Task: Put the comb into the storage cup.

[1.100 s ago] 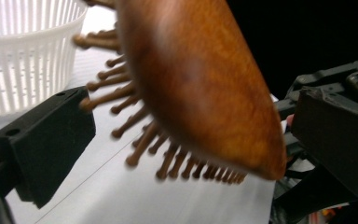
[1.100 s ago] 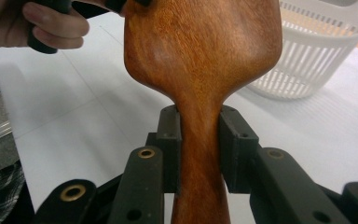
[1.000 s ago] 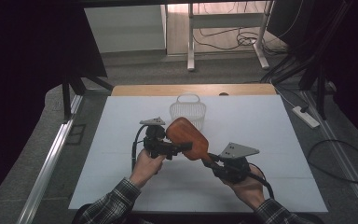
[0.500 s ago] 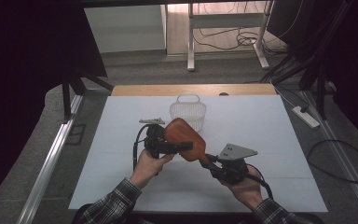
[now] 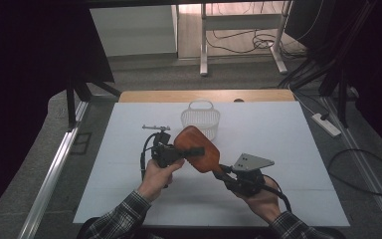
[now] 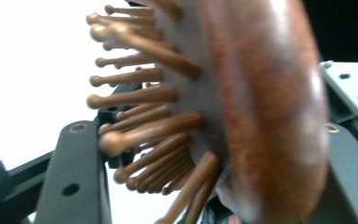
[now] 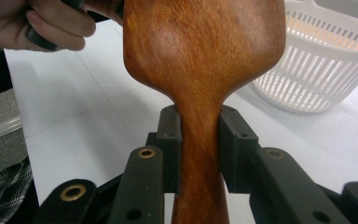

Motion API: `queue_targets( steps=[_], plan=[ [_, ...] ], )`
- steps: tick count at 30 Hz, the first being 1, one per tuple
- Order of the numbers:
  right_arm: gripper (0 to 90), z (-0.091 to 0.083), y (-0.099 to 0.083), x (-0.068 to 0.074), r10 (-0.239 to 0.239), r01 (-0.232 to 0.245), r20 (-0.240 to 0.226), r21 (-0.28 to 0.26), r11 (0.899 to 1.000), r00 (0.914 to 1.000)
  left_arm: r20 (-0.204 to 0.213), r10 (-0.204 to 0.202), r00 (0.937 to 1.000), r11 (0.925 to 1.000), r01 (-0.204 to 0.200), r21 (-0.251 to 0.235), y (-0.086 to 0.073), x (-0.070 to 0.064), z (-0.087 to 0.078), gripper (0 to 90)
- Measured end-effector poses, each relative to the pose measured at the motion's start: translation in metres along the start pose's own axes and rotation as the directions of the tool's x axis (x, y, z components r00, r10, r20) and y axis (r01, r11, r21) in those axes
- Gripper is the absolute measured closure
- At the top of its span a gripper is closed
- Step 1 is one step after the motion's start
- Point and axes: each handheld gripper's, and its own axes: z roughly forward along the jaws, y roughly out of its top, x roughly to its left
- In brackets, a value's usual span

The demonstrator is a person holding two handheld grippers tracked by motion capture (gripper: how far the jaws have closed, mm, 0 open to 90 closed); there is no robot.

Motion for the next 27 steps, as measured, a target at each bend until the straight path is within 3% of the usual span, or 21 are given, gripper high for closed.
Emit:
queue_targets(
  steps=[13,19,23,27],
  plan=[
    [72.5,0.0052,-0.0012,0.0015,-0.022,0.022,0.001,0.032,0.999,0.9998,0.038,0.038,0.9985,0.9986,-0.04,0.035,0.0019,-0.0021,-0.0014,54.5],
    [70.0,0.0055,-0.0004,0.0013,-0.031,0.031,-0.003,0.038,0.999,0.9995,0.009,0.081,0.9967,0.996,-0.081,0.038,0.0036,-0.0077,-0.0013,54.3],
    [61.3,0.006,0.0,0.0012,-0.029,0.029,-0.013,0.04,0.999,0.9995,0.003,0.082,0.9966,0.9962,-0.082,0.029,0.0045,-0.0078,-0.003,54.3],
    [51.8,0.0065,0.0005,-0.0013,-0.018,0.019,-0.015,0.062,0.998,0.9997,-0.03,0.1,0.9945,0.9947,-0.1,0.025,0.0063,-0.0094,-0.0057,54.1]
  ],
)
